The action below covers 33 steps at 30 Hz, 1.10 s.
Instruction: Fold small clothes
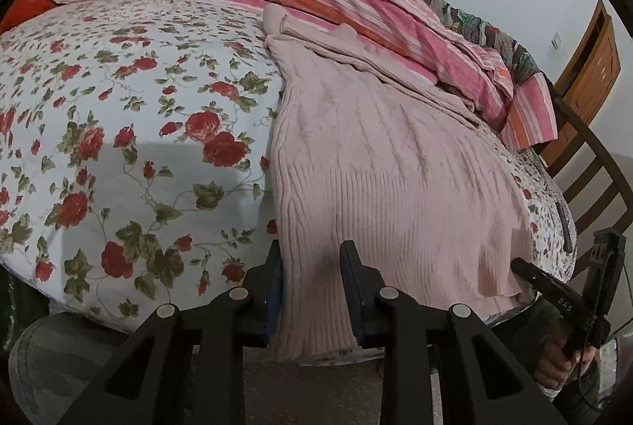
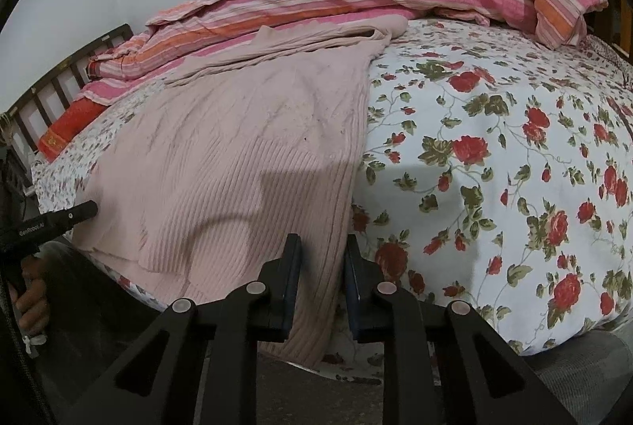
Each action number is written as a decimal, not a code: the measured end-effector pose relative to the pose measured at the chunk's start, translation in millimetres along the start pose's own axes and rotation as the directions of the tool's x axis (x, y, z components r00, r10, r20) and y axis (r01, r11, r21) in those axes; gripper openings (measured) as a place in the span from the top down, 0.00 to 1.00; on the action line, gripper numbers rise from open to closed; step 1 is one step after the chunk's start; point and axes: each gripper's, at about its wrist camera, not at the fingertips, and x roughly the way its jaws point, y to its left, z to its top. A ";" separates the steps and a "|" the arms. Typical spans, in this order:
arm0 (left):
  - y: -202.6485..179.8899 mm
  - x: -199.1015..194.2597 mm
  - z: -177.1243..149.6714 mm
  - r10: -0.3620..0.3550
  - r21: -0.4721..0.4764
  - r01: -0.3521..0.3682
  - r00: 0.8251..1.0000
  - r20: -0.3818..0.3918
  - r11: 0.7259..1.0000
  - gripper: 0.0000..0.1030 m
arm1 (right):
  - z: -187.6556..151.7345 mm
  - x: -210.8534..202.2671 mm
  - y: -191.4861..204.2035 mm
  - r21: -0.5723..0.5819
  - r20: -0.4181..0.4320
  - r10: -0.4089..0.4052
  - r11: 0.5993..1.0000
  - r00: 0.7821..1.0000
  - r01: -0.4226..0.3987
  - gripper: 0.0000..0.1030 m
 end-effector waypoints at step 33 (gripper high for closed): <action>-9.6 -57.7 71.7 -0.207 -0.046 0.223 0.950 0.235 0.974 0.94 | 66.7 -63.4 -17.7 0.137 0.222 0.360 0.909 0.906 -0.395 0.95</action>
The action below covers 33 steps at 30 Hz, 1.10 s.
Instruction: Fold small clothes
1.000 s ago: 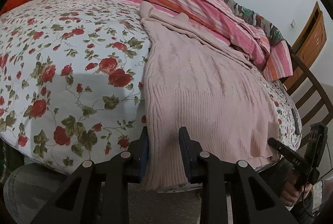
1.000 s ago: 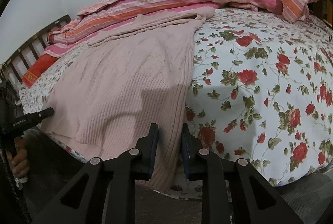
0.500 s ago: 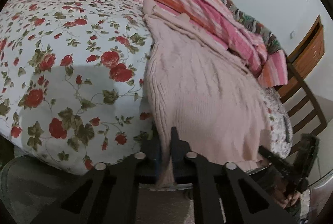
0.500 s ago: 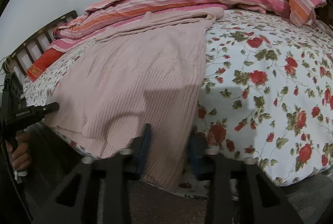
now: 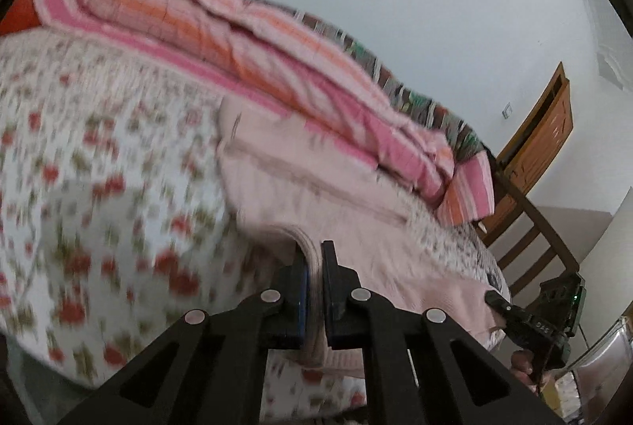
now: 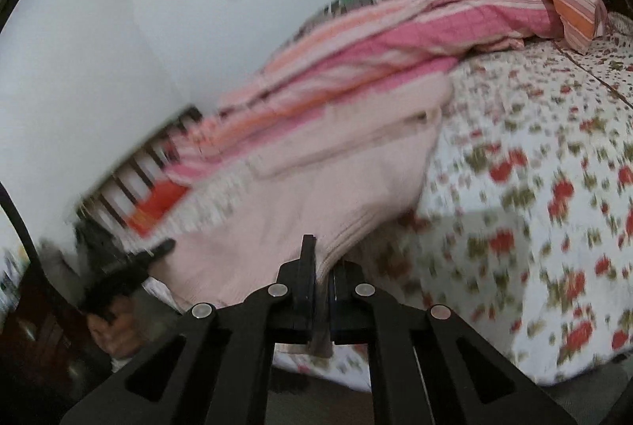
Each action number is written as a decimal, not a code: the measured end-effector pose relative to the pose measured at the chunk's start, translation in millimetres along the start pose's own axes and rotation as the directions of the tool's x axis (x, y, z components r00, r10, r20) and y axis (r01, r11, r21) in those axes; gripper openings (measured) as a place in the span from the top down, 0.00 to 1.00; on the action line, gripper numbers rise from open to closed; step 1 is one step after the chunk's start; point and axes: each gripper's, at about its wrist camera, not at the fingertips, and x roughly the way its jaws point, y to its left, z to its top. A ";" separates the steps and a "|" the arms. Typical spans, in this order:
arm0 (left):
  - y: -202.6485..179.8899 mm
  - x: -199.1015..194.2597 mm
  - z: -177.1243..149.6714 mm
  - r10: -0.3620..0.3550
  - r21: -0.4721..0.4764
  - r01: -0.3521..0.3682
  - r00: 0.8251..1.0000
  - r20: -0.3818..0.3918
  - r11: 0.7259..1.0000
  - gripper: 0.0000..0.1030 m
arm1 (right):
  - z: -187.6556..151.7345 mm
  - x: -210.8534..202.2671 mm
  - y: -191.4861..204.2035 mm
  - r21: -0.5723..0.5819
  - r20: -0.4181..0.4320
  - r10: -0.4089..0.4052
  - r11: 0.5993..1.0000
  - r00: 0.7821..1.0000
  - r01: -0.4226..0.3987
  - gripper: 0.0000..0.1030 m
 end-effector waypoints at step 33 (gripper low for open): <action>37.4 232.2 161.9 0.231 -0.043 -0.232 0.973 -0.033 0.972 0.92 | 186.9 199.2 -100.4 0.229 0.002 -0.114 0.967 0.993 0.111 0.95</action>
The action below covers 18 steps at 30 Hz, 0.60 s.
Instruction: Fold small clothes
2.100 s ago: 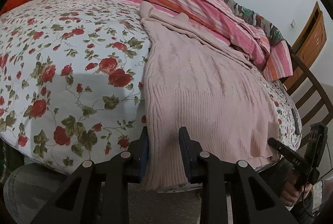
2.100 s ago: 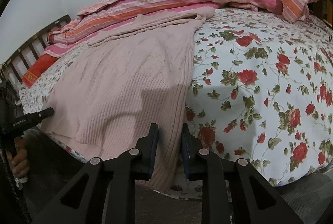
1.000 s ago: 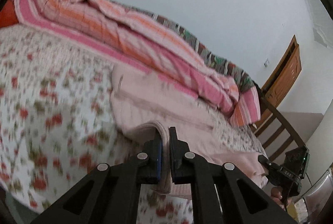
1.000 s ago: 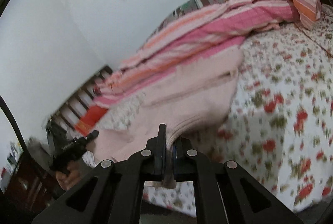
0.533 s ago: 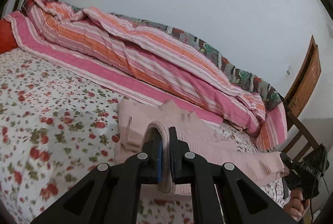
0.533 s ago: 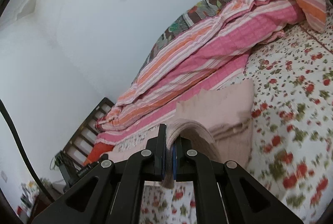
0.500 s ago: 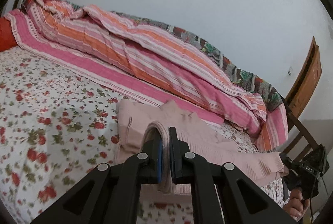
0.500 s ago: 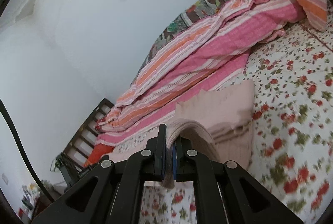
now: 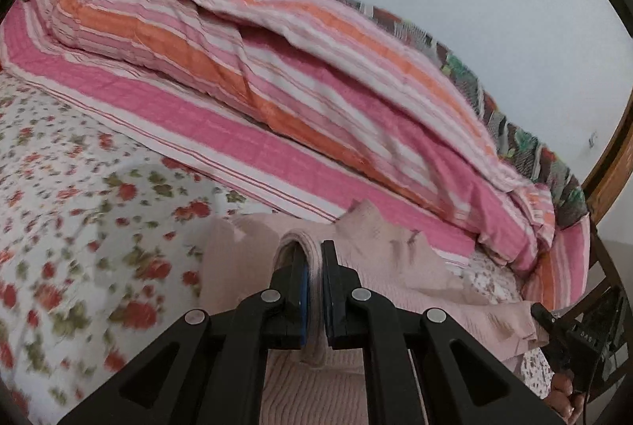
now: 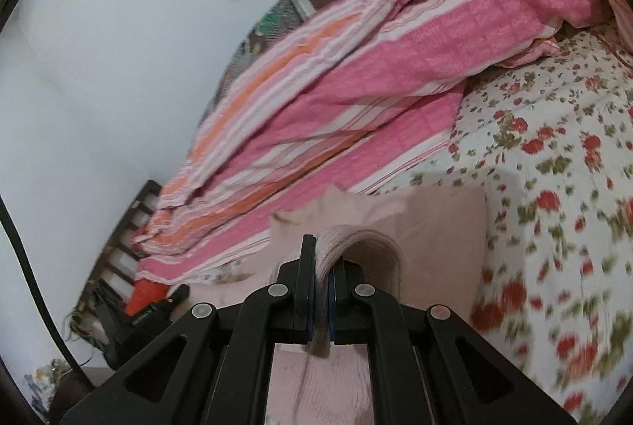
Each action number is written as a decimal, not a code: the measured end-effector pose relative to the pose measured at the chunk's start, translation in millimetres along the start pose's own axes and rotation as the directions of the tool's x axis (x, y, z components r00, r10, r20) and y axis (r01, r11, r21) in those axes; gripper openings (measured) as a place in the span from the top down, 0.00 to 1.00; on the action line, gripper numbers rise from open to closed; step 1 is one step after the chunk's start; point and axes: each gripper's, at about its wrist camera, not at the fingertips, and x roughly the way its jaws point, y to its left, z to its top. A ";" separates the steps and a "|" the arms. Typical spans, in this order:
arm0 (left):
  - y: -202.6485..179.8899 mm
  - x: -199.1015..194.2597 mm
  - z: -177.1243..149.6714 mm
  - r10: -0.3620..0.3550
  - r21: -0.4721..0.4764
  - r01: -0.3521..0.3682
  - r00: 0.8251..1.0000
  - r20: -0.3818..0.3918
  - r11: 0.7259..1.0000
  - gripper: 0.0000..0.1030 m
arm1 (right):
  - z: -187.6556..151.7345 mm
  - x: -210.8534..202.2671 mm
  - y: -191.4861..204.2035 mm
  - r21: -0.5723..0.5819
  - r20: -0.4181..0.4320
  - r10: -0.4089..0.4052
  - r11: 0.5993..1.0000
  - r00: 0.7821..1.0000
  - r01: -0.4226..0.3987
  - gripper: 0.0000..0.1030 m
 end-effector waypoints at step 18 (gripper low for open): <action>5.9 -7.0 -18.1 0.046 0.074 -0.045 0.999 -0.007 0.996 0.62 | -22.7 1.4 14.1 -0.179 -0.035 -0.120 0.977 0.992 0.112 0.54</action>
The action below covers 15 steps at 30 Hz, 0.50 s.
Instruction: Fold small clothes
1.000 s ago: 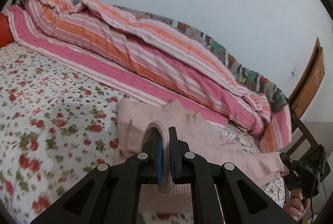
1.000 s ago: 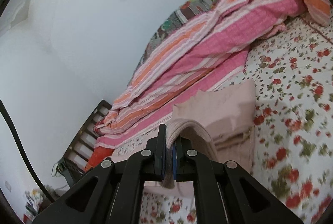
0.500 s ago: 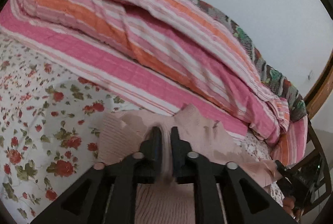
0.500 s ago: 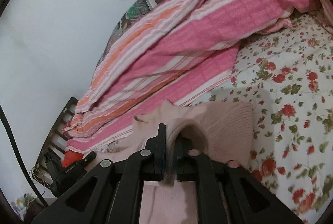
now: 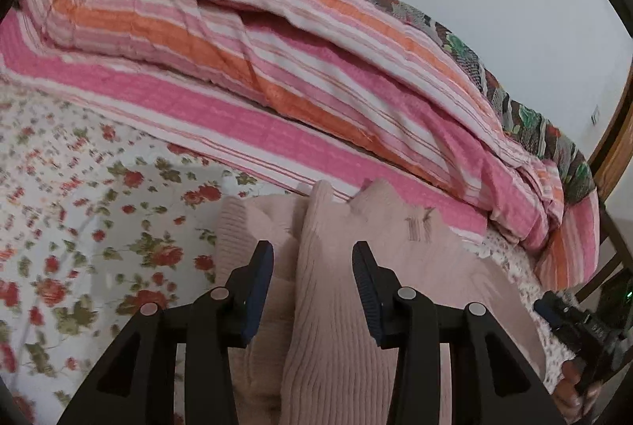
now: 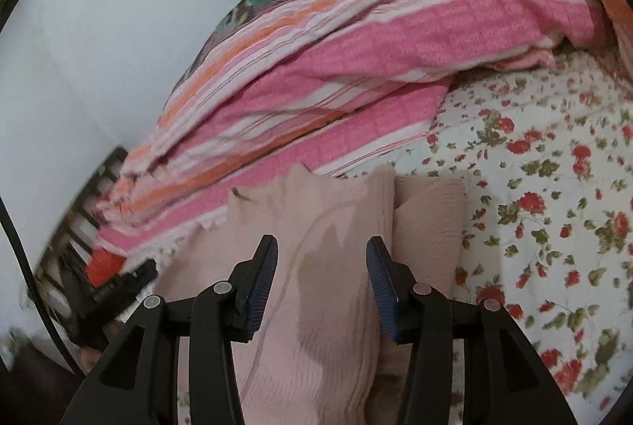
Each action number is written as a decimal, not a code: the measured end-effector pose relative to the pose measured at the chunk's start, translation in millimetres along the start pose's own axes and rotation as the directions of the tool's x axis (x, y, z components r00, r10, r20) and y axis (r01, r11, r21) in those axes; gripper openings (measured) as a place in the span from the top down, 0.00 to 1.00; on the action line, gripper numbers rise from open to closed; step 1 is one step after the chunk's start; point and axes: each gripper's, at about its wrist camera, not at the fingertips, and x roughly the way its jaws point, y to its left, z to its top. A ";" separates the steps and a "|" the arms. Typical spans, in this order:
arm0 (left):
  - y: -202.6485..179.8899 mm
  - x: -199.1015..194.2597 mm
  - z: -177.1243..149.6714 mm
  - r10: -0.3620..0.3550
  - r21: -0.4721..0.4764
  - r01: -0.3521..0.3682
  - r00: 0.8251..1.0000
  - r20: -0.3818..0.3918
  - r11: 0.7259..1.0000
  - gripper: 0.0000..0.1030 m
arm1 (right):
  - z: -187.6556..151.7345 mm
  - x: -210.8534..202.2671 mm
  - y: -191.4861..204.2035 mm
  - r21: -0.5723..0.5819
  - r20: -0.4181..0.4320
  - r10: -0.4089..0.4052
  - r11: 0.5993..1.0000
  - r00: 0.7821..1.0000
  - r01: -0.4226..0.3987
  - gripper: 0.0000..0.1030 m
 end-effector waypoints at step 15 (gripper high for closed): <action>8.2 -79.8 -87.1 -0.092 0.007 0.092 0.993 -0.073 0.996 0.38 | -83.6 -70.6 12.4 -0.094 -0.131 -0.088 0.993 0.987 0.076 0.49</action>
